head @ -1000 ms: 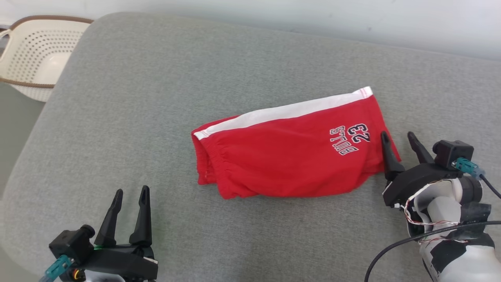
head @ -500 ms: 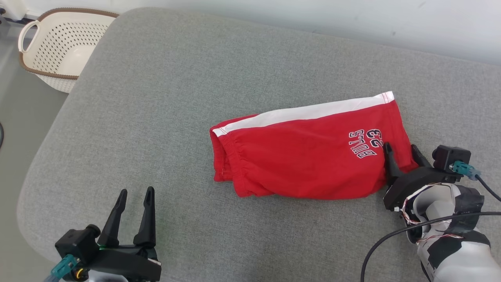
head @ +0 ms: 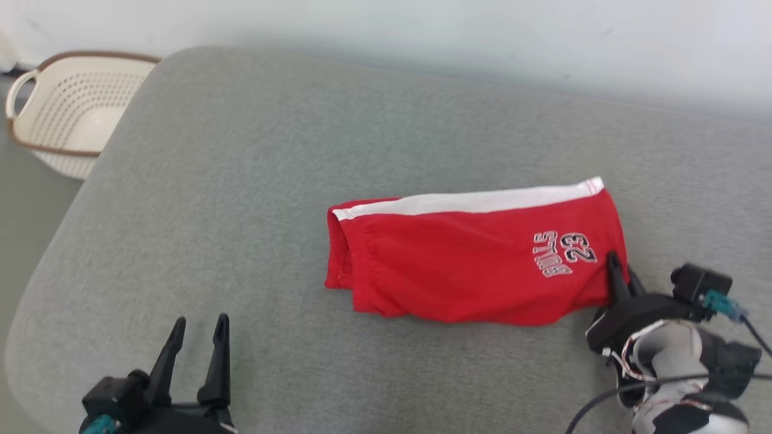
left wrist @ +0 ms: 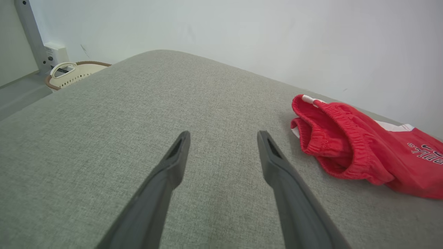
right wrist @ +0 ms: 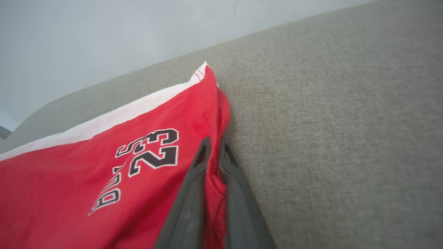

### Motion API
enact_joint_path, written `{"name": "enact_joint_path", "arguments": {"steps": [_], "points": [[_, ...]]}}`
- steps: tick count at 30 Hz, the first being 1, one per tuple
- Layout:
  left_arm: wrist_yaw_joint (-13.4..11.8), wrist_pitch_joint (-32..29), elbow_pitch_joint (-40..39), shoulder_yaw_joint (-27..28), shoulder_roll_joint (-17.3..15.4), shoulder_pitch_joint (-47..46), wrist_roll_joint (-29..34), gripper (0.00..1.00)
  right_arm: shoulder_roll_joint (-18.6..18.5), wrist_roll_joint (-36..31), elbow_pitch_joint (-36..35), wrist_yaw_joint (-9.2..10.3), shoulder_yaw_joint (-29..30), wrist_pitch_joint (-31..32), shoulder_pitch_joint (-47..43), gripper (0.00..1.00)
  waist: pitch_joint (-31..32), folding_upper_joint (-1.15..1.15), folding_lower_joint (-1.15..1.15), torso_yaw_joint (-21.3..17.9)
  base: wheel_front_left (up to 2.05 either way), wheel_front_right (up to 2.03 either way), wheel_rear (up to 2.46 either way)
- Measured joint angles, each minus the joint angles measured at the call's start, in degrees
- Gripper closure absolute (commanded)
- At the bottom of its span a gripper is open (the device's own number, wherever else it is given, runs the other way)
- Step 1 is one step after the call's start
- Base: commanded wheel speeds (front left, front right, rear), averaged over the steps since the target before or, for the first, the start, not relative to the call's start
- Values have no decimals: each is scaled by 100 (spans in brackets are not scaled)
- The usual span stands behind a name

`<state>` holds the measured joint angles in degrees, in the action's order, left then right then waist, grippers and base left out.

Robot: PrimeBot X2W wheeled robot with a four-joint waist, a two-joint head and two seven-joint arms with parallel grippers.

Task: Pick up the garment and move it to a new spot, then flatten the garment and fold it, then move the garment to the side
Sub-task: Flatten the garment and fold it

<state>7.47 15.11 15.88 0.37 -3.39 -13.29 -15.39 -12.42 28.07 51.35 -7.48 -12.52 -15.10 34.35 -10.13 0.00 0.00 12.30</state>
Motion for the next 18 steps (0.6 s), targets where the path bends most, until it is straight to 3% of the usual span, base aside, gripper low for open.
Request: {"name": "enact_joint_path", "arguments": {"steps": [5, 18], "points": [[0, 0, 10, 196, -3, 172, 338, 0, 227, 142, -438, 0, 443, 1, -513, 100, 180, 0, 0, -236, 0, 0, 0], [0, 0, 18, 656, 24, 656, 765, 0, 682, 118, -1102, 0, 767, 1, -1618, 100, 693, 0, 0, -905, 0, 0, 0]]}}
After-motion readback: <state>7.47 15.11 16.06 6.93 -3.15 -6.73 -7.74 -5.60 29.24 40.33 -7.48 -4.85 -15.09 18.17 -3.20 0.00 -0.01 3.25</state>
